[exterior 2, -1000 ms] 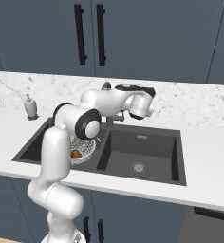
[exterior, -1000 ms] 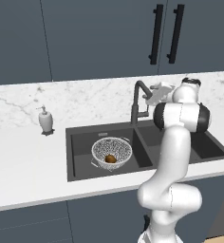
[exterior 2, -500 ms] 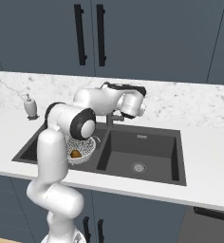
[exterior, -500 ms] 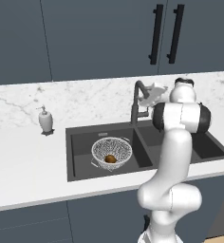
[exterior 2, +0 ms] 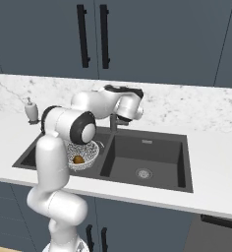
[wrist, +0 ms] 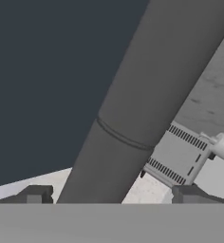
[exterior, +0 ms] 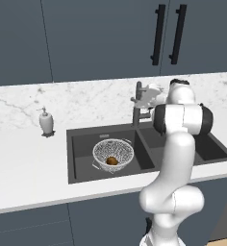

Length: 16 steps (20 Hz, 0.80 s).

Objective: Put the colander in the sink, put the pear in the colander, and turn on the sink faucet and pour water over the colander.

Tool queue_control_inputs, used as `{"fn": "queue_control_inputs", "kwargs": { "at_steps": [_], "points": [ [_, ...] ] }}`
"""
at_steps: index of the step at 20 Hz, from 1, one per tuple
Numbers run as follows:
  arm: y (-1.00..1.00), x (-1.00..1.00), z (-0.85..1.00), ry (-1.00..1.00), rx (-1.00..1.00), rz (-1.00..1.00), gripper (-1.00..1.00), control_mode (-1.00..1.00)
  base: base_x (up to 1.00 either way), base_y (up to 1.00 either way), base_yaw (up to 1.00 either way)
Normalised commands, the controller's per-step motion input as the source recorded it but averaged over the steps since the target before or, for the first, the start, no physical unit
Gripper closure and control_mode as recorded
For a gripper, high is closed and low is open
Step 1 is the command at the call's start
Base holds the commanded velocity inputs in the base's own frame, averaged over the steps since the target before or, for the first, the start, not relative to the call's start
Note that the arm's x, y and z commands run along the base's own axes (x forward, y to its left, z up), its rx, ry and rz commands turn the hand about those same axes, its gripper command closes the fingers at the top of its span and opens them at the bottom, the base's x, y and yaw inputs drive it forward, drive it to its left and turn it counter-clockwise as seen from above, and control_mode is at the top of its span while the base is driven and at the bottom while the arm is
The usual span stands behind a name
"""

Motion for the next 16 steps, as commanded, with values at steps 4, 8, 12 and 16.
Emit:
{"fn": "queue_control_inputs", "kwargs": {
  "at_steps": [4,8,12,16],
  "points": [
    [0.72,0.00,0.11,0.00,0.00,-0.03,-1.00,-1.00,0.00,0.00,0.00],
    [0.72,0.00,0.17,-0.01,0.00,-0.06,-1.00,-1.00,0.00,0.00,0.00],
    [0.66,0.00,0.24,-0.01,0.00,-0.08,-1.00,-1.00,0.00,0.00,0.00],
    [0.60,0.00,0.27,-0.01,0.00,-0.10,-1.00,-1.00,0.00,0.00,0.00]
  ]
}}
